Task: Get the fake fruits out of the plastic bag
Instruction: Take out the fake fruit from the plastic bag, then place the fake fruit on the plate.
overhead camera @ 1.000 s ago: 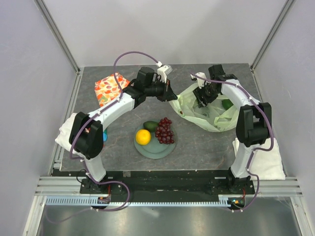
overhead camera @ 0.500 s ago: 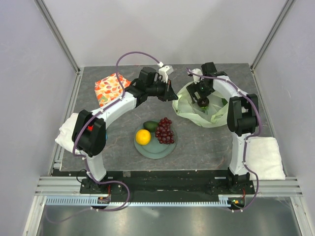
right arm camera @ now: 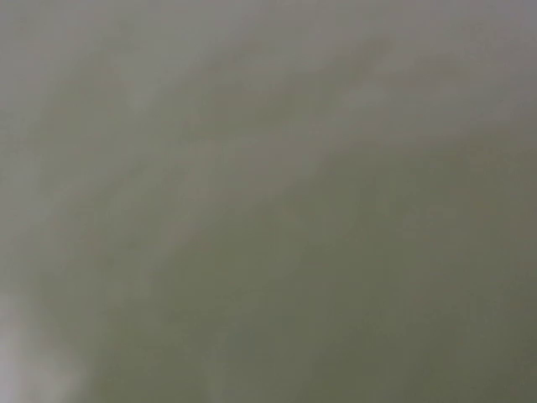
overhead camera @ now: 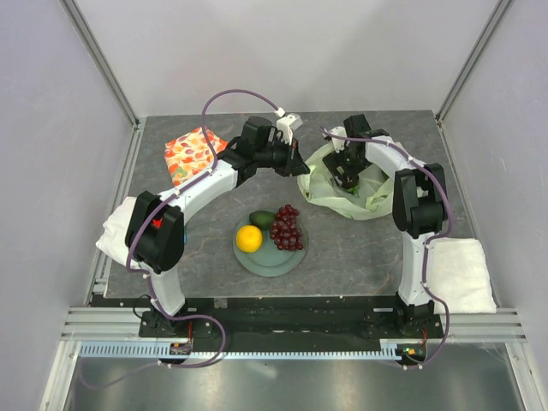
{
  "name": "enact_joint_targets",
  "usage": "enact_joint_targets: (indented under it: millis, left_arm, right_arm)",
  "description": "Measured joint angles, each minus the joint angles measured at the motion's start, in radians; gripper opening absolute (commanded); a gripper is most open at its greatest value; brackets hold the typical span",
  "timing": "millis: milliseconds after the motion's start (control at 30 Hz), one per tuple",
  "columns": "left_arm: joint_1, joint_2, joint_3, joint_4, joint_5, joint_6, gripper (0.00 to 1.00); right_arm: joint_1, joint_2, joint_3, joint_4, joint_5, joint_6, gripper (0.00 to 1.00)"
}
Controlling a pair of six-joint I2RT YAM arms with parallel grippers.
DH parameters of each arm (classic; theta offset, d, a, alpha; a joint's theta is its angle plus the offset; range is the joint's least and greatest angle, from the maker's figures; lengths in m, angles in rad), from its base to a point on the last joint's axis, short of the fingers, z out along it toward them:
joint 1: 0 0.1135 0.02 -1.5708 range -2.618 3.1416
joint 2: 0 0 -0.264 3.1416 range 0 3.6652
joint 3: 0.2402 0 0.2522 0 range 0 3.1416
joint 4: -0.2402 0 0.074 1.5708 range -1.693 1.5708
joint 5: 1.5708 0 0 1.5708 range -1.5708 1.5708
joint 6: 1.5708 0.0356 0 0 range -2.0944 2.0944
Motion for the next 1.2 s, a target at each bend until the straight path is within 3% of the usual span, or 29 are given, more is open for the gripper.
enact_joint_targets:
  millis: [100,200,267,467,767,967,1067,1200]
  left_arm:
    - [0.000,0.000,0.004,0.000,0.000,0.000,0.02]
    - [-0.001,0.000,0.004,0.000,-0.001,0.003,0.02]
    - [-0.002,0.000,0.004,0.000,-0.004,0.008,0.02]
    - [0.001,0.001,0.009,-0.003,-0.011,0.024,0.02]
    - [0.054,0.054,0.084,0.003,0.003,-0.010,0.02]
    - [0.099,0.097,0.157,-0.001,0.101,-0.062,0.02]
    - [0.117,0.117,0.187,-0.008,0.163,-0.074,0.02]
    - [0.137,0.117,0.189,-0.016,0.214,-0.097,0.13]
  right_arm:
    - [-0.002,-0.003,-0.005,0.000,0.021,0.002,0.80]
    - [-0.002,-0.006,-0.012,-0.001,0.023,0.003,0.57]
    - [-0.002,-0.010,-0.013,-0.008,0.021,0.004,0.53]
    - [-0.002,-0.106,-0.035,-0.065,0.018,0.004,0.52]
    - [0.032,-0.552,-0.040,-0.151,-0.170,0.003,0.55]
    - [0.257,-0.721,-0.082,-0.175,-0.327,-0.035,0.55]
    - [0.407,-0.698,-0.112,-0.220,-0.356,-0.070,0.54]
    - [0.603,-0.602,-0.117,-0.262,-0.343,-0.136,0.54]
